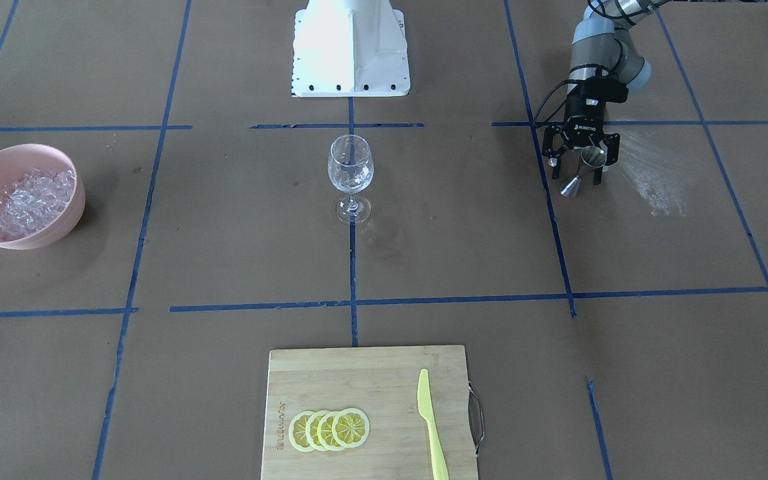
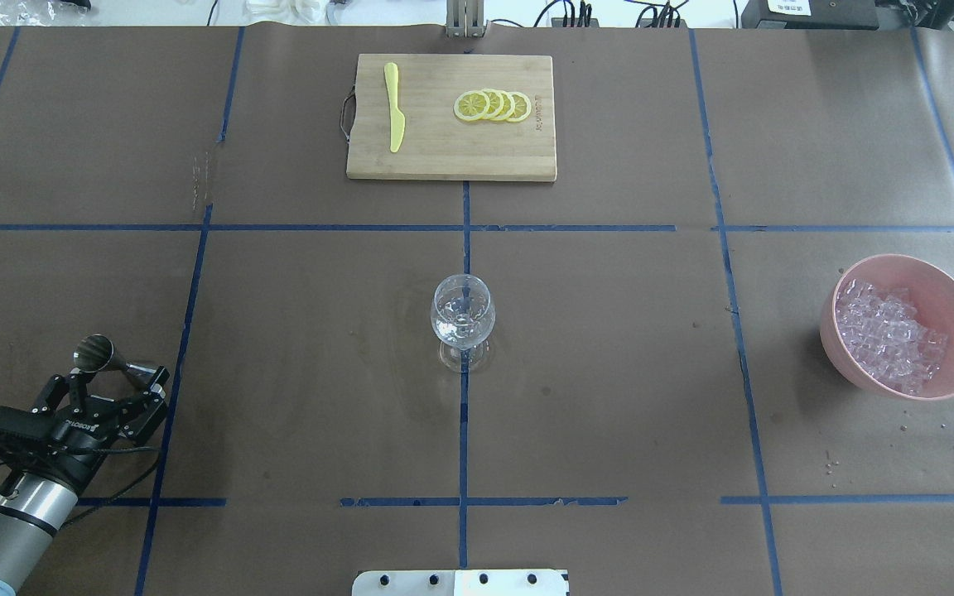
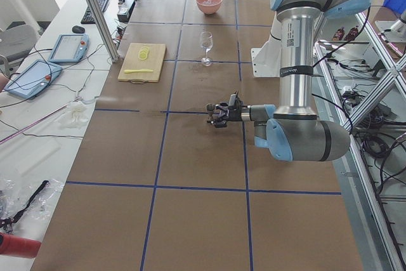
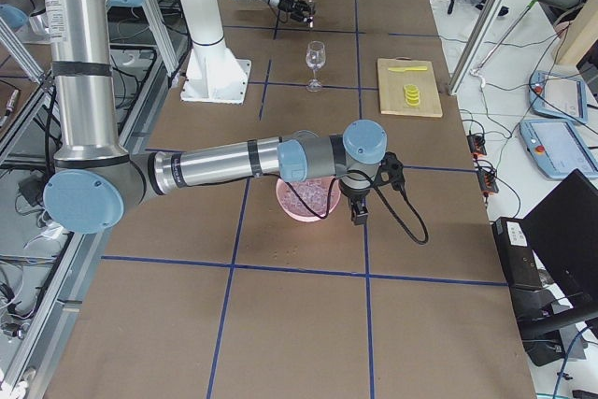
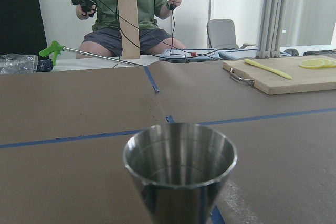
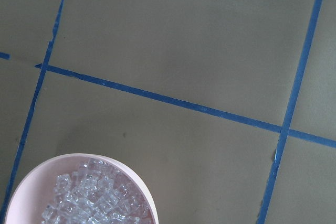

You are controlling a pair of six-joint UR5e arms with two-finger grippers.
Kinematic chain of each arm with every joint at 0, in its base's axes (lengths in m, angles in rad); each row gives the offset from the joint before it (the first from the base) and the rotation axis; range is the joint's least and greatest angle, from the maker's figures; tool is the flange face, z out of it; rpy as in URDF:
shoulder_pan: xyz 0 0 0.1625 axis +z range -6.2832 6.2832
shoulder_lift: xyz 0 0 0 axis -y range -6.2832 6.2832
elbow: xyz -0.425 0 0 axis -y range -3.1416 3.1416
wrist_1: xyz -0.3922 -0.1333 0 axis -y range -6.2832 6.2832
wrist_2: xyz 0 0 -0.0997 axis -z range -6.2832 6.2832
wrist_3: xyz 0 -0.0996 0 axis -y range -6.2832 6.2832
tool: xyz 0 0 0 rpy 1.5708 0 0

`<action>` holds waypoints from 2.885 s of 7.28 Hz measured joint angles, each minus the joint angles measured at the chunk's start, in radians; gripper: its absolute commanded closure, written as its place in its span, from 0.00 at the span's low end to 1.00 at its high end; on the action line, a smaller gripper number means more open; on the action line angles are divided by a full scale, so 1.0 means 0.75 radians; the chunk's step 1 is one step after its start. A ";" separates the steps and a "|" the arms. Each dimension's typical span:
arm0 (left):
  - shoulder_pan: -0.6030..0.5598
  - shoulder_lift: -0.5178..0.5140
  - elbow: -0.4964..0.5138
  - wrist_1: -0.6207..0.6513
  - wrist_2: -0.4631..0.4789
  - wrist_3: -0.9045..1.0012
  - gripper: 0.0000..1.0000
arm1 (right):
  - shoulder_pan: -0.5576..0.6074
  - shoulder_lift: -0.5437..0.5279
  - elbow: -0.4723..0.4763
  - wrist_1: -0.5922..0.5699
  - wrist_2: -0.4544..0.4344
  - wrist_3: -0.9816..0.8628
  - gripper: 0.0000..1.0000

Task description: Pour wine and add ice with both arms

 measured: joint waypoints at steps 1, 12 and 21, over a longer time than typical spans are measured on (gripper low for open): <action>-0.002 0.013 -0.019 0.000 -0.050 0.038 0.00 | 0.000 -0.001 0.002 0.000 0.000 0.000 0.00; -0.616 0.506 -0.217 -0.001 -1.336 0.752 0.00 | -0.266 -0.168 0.285 0.045 -0.125 0.500 0.00; -1.391 0.158 -0.144 0.528 -2.205 0.921 0.00 | -0.728 -0.314 0.144 0.685 -0.500 1.408 0.99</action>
